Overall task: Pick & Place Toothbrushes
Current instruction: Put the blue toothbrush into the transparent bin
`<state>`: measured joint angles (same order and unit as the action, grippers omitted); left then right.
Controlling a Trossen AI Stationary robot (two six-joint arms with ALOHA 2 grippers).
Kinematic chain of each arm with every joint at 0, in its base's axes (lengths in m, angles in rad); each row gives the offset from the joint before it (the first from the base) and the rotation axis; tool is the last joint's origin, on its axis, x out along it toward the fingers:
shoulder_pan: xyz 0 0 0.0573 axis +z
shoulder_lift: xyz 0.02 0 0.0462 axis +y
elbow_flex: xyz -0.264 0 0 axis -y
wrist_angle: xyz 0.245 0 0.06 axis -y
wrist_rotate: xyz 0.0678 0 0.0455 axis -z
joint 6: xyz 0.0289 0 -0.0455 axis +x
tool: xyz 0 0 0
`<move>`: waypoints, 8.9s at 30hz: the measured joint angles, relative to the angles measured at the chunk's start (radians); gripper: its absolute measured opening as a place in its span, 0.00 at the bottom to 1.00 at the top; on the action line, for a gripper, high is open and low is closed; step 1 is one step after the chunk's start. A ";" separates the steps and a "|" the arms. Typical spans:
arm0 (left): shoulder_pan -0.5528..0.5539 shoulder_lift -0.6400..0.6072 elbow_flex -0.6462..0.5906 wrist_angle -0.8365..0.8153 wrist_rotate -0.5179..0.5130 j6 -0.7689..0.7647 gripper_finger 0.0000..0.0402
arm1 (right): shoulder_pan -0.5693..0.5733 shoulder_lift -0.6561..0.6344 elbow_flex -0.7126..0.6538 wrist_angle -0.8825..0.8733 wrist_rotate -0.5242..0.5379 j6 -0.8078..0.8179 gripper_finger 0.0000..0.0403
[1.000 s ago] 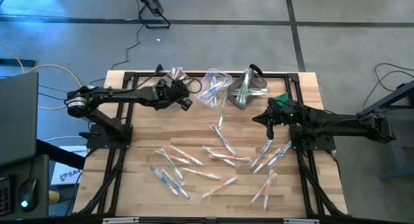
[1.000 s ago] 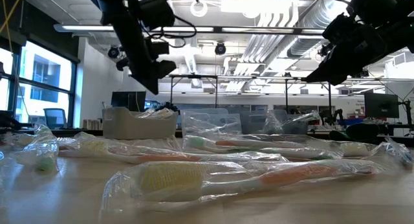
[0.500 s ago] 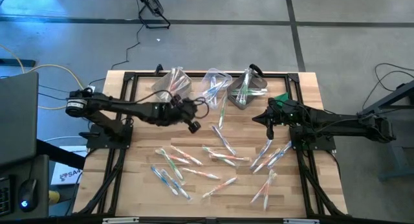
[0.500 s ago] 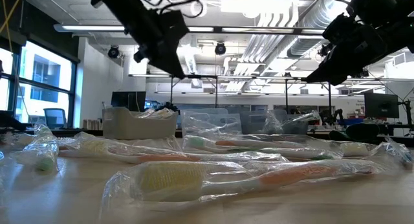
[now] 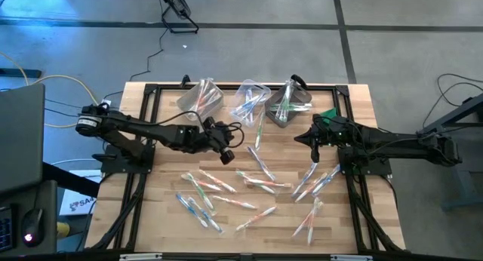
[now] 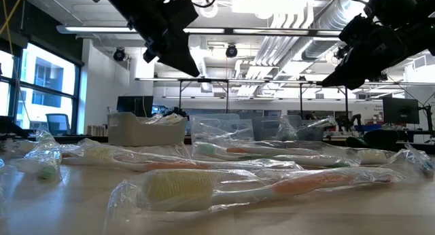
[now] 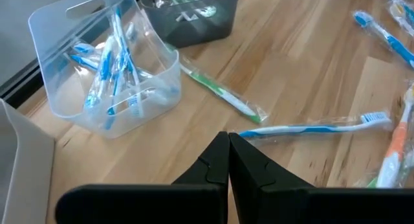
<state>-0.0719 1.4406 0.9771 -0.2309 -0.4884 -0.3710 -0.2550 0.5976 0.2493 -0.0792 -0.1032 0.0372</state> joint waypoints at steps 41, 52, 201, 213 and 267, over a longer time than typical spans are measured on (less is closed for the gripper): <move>0.000 0.001 0.000 0.005 0.055 -0.019 0.00 | 0.000 -0.001 0.000 0.063 0.002 0.127 0.00; 0.000 0.001 0.000 0.004 0.111 0.009 0.00 | 0.000 -0.001 0.000 0.296 -0.079 0.008 0.00; 0.402 0.164 0.025 0.459 0.628 0.587 0.29 | -0.334 -0.173 -0.034 0.252 -0.198 0.047 0.00; 0.399 0.289 0.079 0.458 0.671 0.588 0.29 | -0.334 -0.173 -0.034 0.252 -0.149 0.045 0.00; 0.259 0.430 0.220 0.342 0.730 0.711 0.29 | -0.334 -0.173 -0.035 0.194 -0.165 0.038 0.00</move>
<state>0.1871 1.8709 1.1976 0.1112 0.2411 0.3401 -0.5892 0.4248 0.2146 0.1148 -0.2684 0.0750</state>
